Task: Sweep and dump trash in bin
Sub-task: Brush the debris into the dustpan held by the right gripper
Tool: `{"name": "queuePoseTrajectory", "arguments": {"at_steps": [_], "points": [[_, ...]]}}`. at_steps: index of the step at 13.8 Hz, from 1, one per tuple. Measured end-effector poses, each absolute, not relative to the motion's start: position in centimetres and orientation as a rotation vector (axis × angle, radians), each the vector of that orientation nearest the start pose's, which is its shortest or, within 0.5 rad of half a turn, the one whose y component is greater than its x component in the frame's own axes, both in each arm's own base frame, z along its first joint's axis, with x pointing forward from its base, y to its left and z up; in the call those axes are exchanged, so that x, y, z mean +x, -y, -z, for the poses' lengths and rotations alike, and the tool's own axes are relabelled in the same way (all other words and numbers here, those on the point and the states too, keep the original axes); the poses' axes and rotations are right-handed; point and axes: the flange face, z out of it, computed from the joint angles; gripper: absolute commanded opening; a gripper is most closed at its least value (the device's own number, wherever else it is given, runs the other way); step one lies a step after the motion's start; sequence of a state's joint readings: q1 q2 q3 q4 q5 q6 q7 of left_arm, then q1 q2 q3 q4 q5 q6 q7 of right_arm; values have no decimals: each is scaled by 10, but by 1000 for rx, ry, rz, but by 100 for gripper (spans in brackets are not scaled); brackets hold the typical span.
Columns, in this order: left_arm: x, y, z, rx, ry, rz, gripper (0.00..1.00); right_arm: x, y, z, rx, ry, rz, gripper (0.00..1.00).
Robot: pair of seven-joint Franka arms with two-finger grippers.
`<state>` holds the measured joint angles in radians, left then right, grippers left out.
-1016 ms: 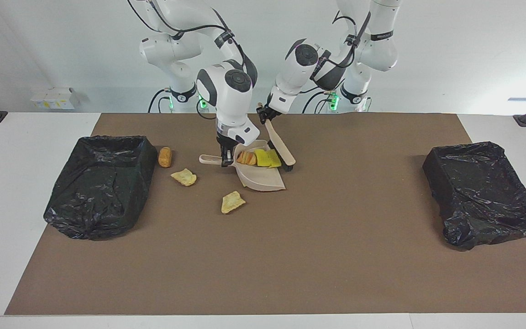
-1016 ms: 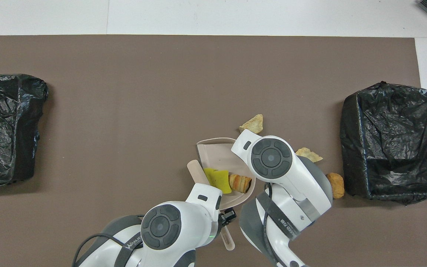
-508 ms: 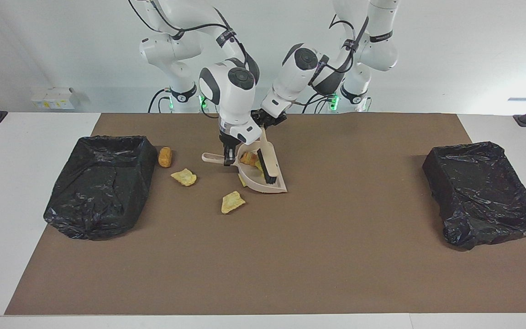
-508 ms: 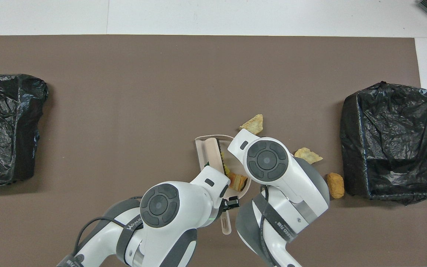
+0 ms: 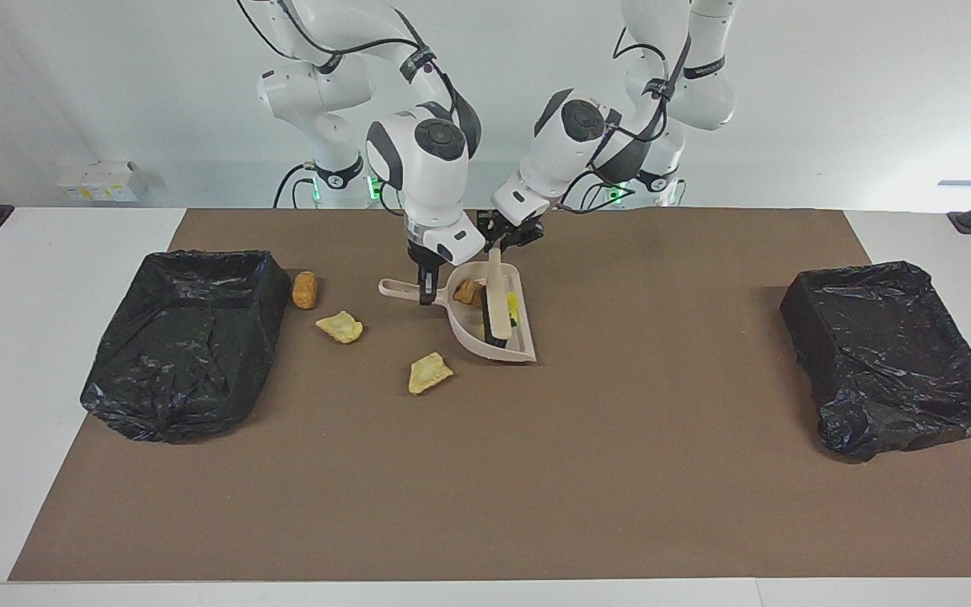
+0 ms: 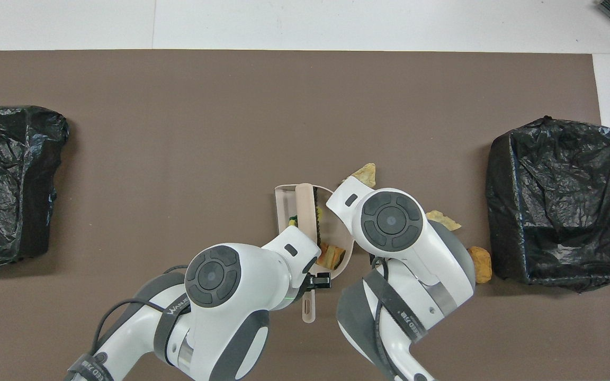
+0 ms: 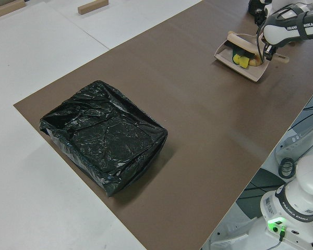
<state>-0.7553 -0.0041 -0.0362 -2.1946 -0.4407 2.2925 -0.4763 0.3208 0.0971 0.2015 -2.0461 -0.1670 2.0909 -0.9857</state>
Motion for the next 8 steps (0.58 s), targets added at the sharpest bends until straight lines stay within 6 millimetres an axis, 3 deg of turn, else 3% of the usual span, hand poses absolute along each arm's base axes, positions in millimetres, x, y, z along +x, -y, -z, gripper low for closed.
{"name": "queuePoseTrajectory", "arguments": {"at_steps": [8], "points": [[416,362,-459,-3333,-187,-215,0,496,-273,-406,2124,-2156,70,0]]}}
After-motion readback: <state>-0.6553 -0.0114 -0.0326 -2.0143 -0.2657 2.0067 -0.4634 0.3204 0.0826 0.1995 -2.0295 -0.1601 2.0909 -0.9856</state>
